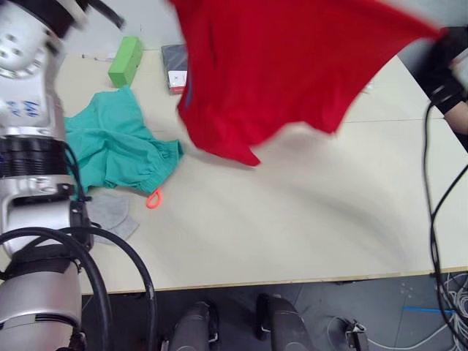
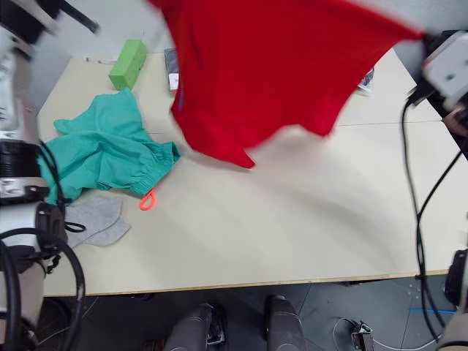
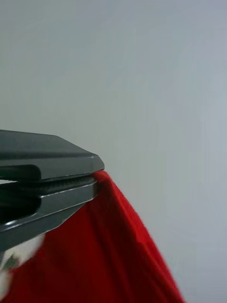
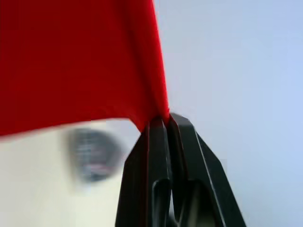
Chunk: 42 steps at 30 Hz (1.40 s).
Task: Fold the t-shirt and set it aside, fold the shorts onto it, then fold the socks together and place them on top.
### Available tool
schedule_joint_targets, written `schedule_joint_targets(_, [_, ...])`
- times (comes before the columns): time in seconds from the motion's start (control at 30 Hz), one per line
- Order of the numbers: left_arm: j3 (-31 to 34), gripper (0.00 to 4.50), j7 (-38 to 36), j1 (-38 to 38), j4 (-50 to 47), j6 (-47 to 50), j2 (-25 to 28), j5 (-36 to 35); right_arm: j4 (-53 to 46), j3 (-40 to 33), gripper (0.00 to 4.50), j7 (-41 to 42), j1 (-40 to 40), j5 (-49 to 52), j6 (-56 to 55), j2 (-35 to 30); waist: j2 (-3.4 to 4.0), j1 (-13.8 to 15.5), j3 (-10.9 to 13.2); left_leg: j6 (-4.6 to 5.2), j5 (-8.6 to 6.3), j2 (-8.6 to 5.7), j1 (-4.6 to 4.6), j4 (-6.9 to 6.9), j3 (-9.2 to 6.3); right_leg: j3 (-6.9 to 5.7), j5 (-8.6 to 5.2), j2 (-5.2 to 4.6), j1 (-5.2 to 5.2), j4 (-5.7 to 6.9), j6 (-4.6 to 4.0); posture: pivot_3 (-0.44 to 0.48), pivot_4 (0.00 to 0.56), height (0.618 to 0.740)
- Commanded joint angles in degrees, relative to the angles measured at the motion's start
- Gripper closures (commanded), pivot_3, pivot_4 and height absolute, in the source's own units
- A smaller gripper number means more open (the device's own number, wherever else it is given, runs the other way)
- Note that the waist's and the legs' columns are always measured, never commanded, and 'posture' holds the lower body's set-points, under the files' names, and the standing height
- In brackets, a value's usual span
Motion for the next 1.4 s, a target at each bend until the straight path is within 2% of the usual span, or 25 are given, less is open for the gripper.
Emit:
schedule_joint_targets(0.03, [4.0, 4.50, -12.3, 8.1, -12.0, 17.7, 6.1, -12.1, 2.9, -2.5, 4.47, 4.0, 1.0, 3.0, -2.8, -3.5, -0.01, -0.1, 0.0, 0.02, -0.01, 0.07, 0.00, -0.03, -0.01, -0.03, 0.00, 0.09, 0.17, -0.28, 0.00, 0.000, 0.150, 0.740])
schedule_joint_targets(0.07, [5.3, 4.50, -15.8, 12.1, -16.5, 24.0, 8.5, -16.5, 2.6, -2.4, 4.47, 9.8, 2.3, 6.4, -0.5, -3.4, -0.05, -0.3, 0.0, 0.03, -0.01, 0.10, 0.02, 0.04, -0.02, -0.04, 0.00, 0.15, 0.31, -0.40, 0.00, 0.000, 0.150, 0.740])
schedule_joint_targets(0.17, [8.4, 4.50, -21.8, 23.8, -25.7, 34.5, 14.4, -22.8, 0.9, -2.6, 4.47, 22.0, 8.0, 13.6, 4.6, -3.0, -0.35, -0.5, 0.2, 0.25, 0.09, 0.15, 0.34, 0.24, 0.05, 0.12, 0.10, 0.17, 0.73, -0.45, 0.19, 0.000, 0.150, 0.740])
schedule_joint_targets(0.23, [9.5, 4.50, -25.5, 33.7, -32.1, 39.7, 17.3, -25.3, -1.1, -2.1, 4.47, 30.8, 15.0, 17.4, 8.0, -2.7, -0.36, -0.4, 0.2, 0.34, 0.24, 0.12, 0.60, 0.21, 0.06, 0.23, 0.19, 0.16, 1.06, -0.59, 0.31, 0.000, 0.150, 0.740])
schedule_joint_targets(0.3, [9.8, 4.50, -28.8, 44.0, -39.0, 42.7, 19.3, -26.9, -2.5, -0.8, 4.47, 37.3, 22.1, 18.8, 9.2, -2.4, -0.34, -0.2, 0.2, 0.32, 0.19, 0.12, 1.24, 0.15, 0.00, 0.26, 0.19, 0.13, 1.72, -0.92, 0.30, 0.000, 0.150, 0.740])
schedule_joint_targets(0.4, [9.0, 4.50, -31.5, 56.1, -47.5, 43.4, 20.6, -26.6, -3.6, 1.9, 4.47, 42.0, 29.8, 17.5, 9.7, -1.7, -0.22, 0.1, 0.2, 0.30, 0.05, 0.09, 1.82, 0.11, -0.32, 0.37, 0.15, 0.01, 2.49, -1.23, 0.24, 0.000, 0.150, 0.740])
schedule_joint_targets(0.57, [5.9, 4.50, -32.5, 68.5, -55.6, 42.9, 19.9, -24.2, -8.8, 3.8, 4.47, 47.9, 38.4, 18.0, 11.8, -1.5, -0.07, -0.2, 0.2, 0.15, -0.05, 0.10, 1.77, 0.07, -0.41, 0.24, 0.07, -0.49, 2.45, -1.22, 0.09, 0.000, 0.150, 0.740])
schedule_joint_targets(0.7, [3.8, 4.50, -30.9, 71.8, -57.1, 43.0, 18.6, -22.4, -12.2, 2.5, 4.47, 50.3, 41.0, 19.4, 12.9, -1.8, 0.00, -0.3, 0.1, 0.08, -0.06, 0.13, 1.87, 0.02, -0.37, 0.22, -0.01, -0.45, 2.44, -1.14, -0.05, 0.000, 0.150, 0.740])
schedule_joint_targets(0.83, [3.3, 4.50, -32.2, 75.9, -58.1, 42.7, 19.2, -21.3, -14.9, 1.6, 4.47, 54.4, 44.2, 21.1, 16.2, -3.6, 0.02, -0.2, 0.1, 0.05, -0.07, 0.15, 1.89, 0.02, -0.37, 0.22, -0.02, -0.46, 2.43, -1.13, -0.07, 0.000, 0.150, 0.740])
schedule_joint_targets(1.07, [7.8, 4.50, -41.8, 88.2, -65.0, 46.5, 24.3, -26.0, -25.3, -1.7, 4.47, 63.8, 56.3, 25.8, 25.2, -9.7, 0.03, 0.0, 0.1, 0.10, -0.19, 0.13, 1.83, -0.02, -0.46, 0.11, -0.08, -0.55, 2.44, -1.25, -0.18, 0.000, 0.150, 0.740])
schedule_joint_targets(1.27, [6.2, 4.50, -38.6, 85.3, -62.5, 45.4, 23.2, -23.0, -29.2, -3.8, 4.47, 62.8, 56.7, 26.7, 30.0, -9.5, 0.20, 0.0, 0.0, -0.01, -0.25, 0.14, 1.89, -0.05, -0.46, 0.04, -0.08, -0.59, 2.48, -1.29, -0.19, 0.000, 0.150, 0.740])
schedule_joint_targets(1.4, [6.2, 4.50, -41.2, 82.6, -61.1, 47.0, 24.7, -25.2, -32.2, -5.4, 4.47, 65.7, 57.3, 29.7, 37.0, -11.4, 0.20, 0.0, 0.0, 0.05, -0.22, 0.15, 1.87, -0.11, -0.46, 0.03, -0.10, -0.58, 2.43, -1.28, -0.22, 0.000, 0.150, 0.740])
